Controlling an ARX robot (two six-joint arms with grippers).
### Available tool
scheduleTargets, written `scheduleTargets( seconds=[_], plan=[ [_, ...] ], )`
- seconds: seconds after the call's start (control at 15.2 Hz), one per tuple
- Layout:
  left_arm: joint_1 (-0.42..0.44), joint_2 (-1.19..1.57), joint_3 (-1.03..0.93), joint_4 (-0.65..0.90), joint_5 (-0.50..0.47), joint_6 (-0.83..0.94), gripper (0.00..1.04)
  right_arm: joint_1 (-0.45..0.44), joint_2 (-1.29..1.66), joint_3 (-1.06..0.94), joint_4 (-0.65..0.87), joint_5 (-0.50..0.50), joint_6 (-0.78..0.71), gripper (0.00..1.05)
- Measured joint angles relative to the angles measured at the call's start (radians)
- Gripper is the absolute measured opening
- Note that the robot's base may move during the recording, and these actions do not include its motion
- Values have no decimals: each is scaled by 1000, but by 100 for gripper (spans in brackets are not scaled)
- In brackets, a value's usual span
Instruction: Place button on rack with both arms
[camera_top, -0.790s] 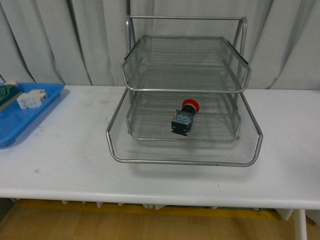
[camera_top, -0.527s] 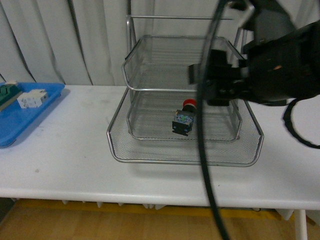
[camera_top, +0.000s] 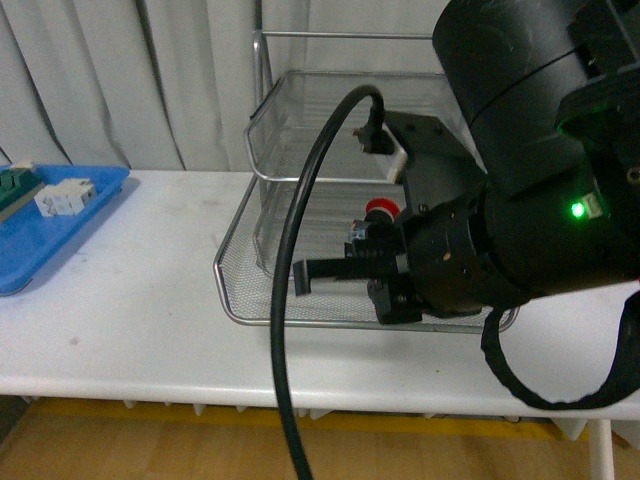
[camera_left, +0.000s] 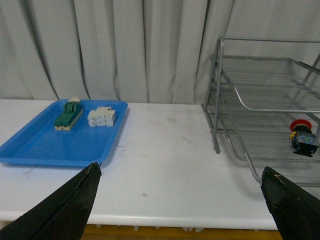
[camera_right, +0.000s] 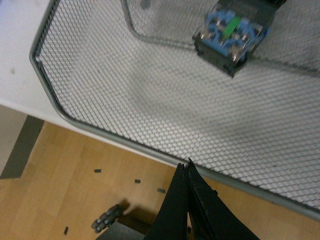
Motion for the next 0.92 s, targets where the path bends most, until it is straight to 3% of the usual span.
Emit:
scheduleTargets(
  seconds=[0.26, 0.92],
  plan=[
    [0, 0, 0, 0, 0, 0, 98, 19, 80, -71, 34, 16, 14, 2],
    [0, 0, 0, 0, 0, 0, 98, -41, 153, 63, 1, 71, -7, 2]
  ],
)
